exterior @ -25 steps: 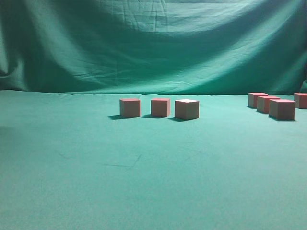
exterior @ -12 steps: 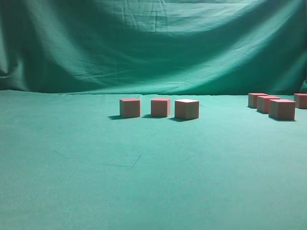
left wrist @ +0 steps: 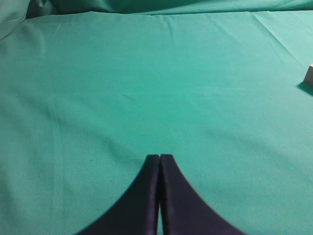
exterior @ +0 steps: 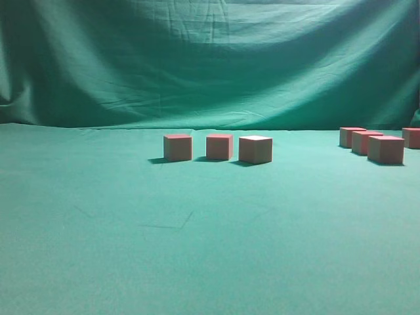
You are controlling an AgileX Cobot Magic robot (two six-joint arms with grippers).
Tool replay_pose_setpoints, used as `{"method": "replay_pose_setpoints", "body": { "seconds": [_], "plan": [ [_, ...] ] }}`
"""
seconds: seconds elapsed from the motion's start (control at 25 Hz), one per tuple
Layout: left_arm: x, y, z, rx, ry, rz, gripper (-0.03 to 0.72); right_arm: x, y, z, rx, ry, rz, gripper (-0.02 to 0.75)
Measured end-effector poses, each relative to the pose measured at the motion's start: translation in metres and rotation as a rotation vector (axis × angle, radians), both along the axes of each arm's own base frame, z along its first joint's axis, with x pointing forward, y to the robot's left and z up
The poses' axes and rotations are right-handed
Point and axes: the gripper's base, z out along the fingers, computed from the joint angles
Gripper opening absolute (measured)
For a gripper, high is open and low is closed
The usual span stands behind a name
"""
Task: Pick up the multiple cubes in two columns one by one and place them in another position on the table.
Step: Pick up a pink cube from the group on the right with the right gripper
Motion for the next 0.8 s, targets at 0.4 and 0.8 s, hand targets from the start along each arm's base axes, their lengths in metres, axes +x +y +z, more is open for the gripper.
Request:
{"method": "replay_pose_setpoints", "body": {
  "seconds": [0.4, 0.8],
  "plan": [
    [0.0, 0.0, 0.0, 0.0, 0.0, 0.0, 0.0, 0.024, -0.003, -0.085, -0.029, 0.123, 0.113, 0.398],
    [0.0, 0.0, 0.0, 0.0, 0.0, 0.0, 0.0, 0.038, -0.004, -0.122, -0.034, 0.177, 0.135, 0.398]
  ]
}}
